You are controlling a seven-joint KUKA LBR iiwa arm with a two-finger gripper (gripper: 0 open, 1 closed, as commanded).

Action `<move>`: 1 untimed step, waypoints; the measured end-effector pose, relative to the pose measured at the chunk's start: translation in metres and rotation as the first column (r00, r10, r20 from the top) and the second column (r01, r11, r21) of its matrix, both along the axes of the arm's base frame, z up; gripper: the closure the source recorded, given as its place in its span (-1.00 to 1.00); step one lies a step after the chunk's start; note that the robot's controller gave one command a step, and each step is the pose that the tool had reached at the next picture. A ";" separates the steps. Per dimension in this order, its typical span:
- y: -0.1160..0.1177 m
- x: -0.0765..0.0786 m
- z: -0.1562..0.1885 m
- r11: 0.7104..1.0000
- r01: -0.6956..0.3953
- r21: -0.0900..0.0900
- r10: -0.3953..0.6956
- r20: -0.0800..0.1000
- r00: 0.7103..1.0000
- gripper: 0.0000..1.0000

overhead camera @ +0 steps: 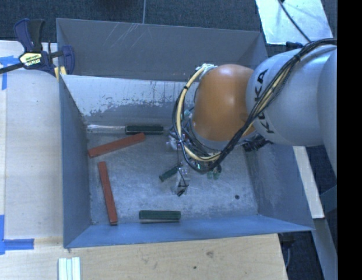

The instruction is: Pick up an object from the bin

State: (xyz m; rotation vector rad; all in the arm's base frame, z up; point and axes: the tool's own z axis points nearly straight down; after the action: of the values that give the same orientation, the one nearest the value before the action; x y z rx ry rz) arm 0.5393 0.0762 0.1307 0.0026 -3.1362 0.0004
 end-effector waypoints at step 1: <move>-0.023 0.011 -0.064 0.998 -0.060 -0.001 0.060 0.003 0.998 -1.00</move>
Offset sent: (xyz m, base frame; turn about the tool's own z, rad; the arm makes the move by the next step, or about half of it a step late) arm 0.0117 -0.0212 -0.0607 -0.0616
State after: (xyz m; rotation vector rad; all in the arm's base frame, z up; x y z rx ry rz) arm 0.5505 0.0528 0.0664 0.0971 -3.1374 0.0024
